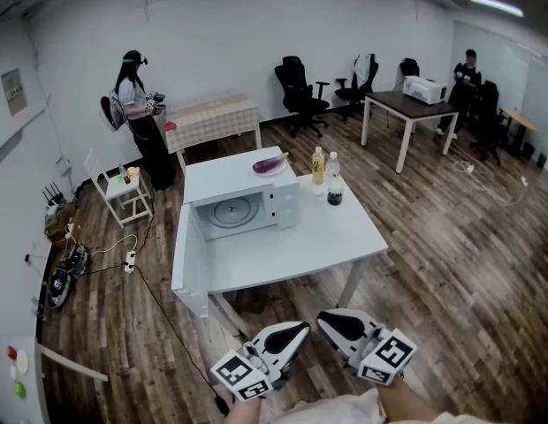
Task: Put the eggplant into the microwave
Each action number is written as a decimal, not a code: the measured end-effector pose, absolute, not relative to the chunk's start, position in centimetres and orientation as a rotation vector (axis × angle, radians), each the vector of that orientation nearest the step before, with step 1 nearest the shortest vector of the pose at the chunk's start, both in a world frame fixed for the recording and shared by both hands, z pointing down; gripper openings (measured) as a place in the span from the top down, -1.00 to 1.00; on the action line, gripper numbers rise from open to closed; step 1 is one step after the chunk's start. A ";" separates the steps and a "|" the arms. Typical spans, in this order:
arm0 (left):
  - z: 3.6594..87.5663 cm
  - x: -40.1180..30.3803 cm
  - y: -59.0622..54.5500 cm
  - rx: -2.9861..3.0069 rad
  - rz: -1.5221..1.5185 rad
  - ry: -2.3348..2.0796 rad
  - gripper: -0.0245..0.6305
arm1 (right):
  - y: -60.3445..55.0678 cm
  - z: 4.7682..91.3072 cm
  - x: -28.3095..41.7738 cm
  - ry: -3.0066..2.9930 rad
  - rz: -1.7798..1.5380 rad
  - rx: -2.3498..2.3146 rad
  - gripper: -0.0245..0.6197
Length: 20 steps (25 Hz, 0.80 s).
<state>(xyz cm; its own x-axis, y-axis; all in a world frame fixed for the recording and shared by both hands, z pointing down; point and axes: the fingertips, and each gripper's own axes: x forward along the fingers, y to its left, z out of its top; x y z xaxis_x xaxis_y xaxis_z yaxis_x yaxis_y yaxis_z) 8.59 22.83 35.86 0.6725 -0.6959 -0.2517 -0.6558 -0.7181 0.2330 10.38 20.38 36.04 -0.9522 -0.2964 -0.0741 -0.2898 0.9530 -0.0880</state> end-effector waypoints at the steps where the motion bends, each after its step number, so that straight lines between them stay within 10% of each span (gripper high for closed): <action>1: 35.9 8.5 22.8 2.757 -0.494 -1.123 0.92 | 20.3 36.1 10.3 3.020 -0.119 -0.454 0.81; 20: 36.6 5.3 18.7 2.719 -0.491 -1.160 0.92 | 15.1 36.3 7.0 3.021 -0.166 -0.406 0.81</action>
